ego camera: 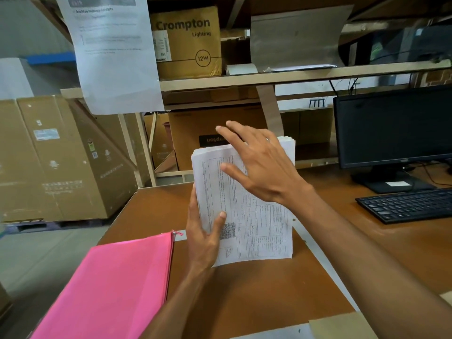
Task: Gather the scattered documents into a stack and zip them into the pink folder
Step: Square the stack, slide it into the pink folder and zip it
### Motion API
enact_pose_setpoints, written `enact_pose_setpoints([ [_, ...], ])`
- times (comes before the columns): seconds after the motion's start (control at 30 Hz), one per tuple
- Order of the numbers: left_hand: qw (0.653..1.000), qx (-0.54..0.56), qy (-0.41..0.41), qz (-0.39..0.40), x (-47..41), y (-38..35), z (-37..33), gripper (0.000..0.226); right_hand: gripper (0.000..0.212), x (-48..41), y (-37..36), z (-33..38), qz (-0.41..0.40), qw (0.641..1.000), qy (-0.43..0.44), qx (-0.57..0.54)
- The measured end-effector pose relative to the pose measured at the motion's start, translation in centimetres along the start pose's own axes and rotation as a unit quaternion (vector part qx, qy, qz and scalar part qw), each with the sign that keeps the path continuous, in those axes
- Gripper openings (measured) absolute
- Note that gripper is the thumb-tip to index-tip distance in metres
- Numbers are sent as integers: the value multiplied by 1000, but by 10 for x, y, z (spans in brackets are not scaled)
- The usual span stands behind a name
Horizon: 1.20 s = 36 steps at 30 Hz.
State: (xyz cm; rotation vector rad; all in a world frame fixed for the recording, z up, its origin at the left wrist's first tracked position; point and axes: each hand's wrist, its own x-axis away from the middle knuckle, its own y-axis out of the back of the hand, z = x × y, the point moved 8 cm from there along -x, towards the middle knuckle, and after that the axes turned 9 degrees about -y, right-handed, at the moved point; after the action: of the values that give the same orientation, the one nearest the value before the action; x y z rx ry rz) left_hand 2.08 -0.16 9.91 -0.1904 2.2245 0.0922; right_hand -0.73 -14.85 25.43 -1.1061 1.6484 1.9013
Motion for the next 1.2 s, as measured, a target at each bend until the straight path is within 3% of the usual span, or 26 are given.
enact_pose_setpoints([
  [0.27, 1000, 0, 1, 1, -1, -1, -1, 81, 62, -3, -3, 3, 24, 999, 3, -24],
  [0.4, 1000, 10, 9, -1, -2, -1, -1, 82, 62, -3, 9, -11, -9, 999, -8, -34],
  [0.5, 1000, 4, 11, 2, -1, -2, 0, 81, 62, -3, 6, -27, 33, 999, -31, -16],
  [0.6, 1000, 7, 13, 2, -1, -3, 2, 80, 58, 9, 21, -44, -68, 993, -29, -90],
  [0.67, 1000, 12, 11, -1, -1, -2, 2, 80, 62, 34, 26, -65, -170, 968, -63, -173],
  [0.73, 1000, 20, 17, -1, 0, -3, 4, 80, 71, 65, 6, -91, -204, 934, -139, -257],
  [0.83, 999, 21, 25, -1, 1, -2, 10, 79, 84, 102, -50, -116, -113, 887, -242, -377],
  [0.93, 999, 24, 21, 5, 0, -4, 8, 78, 84, 115, -81, -110, -23, 852, -258, -455],
  [1.2, 999, 32, 25, 30, -3, -9, 7, 79, 68, 114, -95, -96, -41, 821, -279, -496],
])
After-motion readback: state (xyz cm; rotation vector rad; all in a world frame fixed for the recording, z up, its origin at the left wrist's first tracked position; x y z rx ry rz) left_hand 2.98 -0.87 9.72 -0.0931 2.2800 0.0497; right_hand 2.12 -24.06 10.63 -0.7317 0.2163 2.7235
